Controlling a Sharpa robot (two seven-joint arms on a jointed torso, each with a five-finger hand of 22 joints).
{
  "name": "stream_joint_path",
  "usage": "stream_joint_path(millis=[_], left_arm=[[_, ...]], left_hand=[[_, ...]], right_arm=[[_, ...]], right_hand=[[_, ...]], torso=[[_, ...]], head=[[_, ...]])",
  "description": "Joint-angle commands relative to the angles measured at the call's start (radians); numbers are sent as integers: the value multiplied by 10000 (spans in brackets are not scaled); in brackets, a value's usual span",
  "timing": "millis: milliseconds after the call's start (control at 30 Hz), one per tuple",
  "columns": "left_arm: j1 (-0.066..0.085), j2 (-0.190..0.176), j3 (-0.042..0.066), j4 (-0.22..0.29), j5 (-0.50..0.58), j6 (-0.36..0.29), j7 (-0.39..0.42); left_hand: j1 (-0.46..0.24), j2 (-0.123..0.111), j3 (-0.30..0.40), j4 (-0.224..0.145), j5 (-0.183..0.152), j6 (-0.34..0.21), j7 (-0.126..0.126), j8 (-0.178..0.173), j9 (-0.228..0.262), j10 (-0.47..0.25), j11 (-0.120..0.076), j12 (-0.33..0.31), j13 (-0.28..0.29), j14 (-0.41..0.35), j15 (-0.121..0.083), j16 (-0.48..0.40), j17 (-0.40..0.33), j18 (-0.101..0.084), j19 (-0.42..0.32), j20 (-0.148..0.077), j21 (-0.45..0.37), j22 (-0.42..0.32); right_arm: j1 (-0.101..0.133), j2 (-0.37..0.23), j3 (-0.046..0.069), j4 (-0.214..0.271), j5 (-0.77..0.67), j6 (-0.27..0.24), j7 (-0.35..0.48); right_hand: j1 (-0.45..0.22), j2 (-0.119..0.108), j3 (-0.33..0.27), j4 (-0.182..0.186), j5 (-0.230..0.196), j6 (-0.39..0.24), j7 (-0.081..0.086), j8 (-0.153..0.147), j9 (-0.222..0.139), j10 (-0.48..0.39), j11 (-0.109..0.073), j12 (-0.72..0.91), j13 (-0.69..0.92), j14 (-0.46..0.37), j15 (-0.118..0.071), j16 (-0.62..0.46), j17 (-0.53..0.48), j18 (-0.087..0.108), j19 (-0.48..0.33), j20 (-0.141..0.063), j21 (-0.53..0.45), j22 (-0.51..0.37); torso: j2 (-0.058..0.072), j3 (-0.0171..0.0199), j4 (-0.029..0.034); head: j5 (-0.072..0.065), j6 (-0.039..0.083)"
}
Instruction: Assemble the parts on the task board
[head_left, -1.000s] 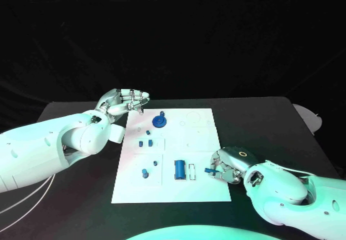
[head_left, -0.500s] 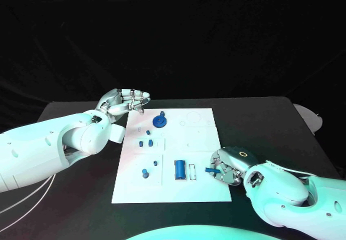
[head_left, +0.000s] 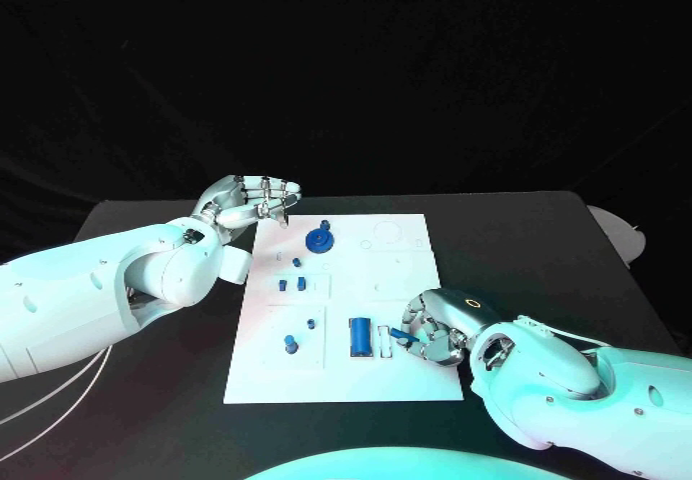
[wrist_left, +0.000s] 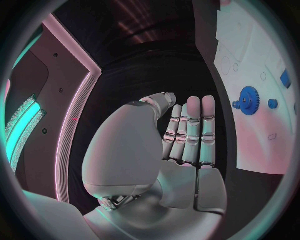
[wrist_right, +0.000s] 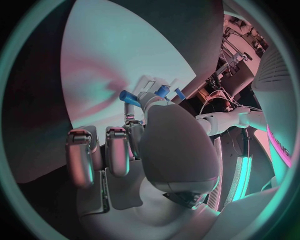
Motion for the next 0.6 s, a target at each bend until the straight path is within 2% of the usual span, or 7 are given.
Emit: stream_joint_path(millis=[33,200,367,600], left_arm=[[8,32,7,41,37,185,57],[8,38,7,49,37,204,50],[8,37,7,54,37,222,35],[9,34,7,62,36,256,9]], left_hand=[[-101,29,72,-10,23,-46,28,69,-14,-46,13,44,-14,-61,-24,15,-9,141,-75,-3,-17,14],[-102,32,84,-23,25,-61,37,72,-19,-60,16,58,-22,-63,-24,27,-22,143,-75,-3,-14,20],[-102,32,84,-23,25,-61,37,72,-19,-60,16,58,-22,-63,-24,27,-22,143,-75,-3,-14,20],[-106,33,85,-23,25,-64,39,74,-20,-65,18,60,-24,-64,-23,30,-26,142,-75,-2,-14,21]], right_arm=[[-45,201,-1,-110,1127,-201,107],[-99,420,-1,-244,1514,-176,143],[-119,549,-1,-380,1683,1,110],[-127,703,0,-557,1789,276,44]], right_hand=[[-245,-16,745,-605,-28,-35,-65,47,299,45,48,61,1009,842,31,34,1410,-142,1046,-29,44,2635],[-849,-13,895,-576,-209,-25,-59,55,319,72,54,97,1040,848,35,44,1435,-142,1046,-20,44,2635],[-1728,66,1032,-558,-294,42,-63,62,324,115,55,166,1096,853,42,52,1451,-142,1046,-14,44,2635],[-2406,61,1101,-546,-487,98,-66,72,329,134,57,195,1126,853,42,51,1450,-142,1046,-15,44,2635]], torso=[[-2,5,-5],[-2,15,2],[-1,7,-10],[6,19,-9]], head=[[2,-9],[11,-13],[20,-13],[34,-30]])
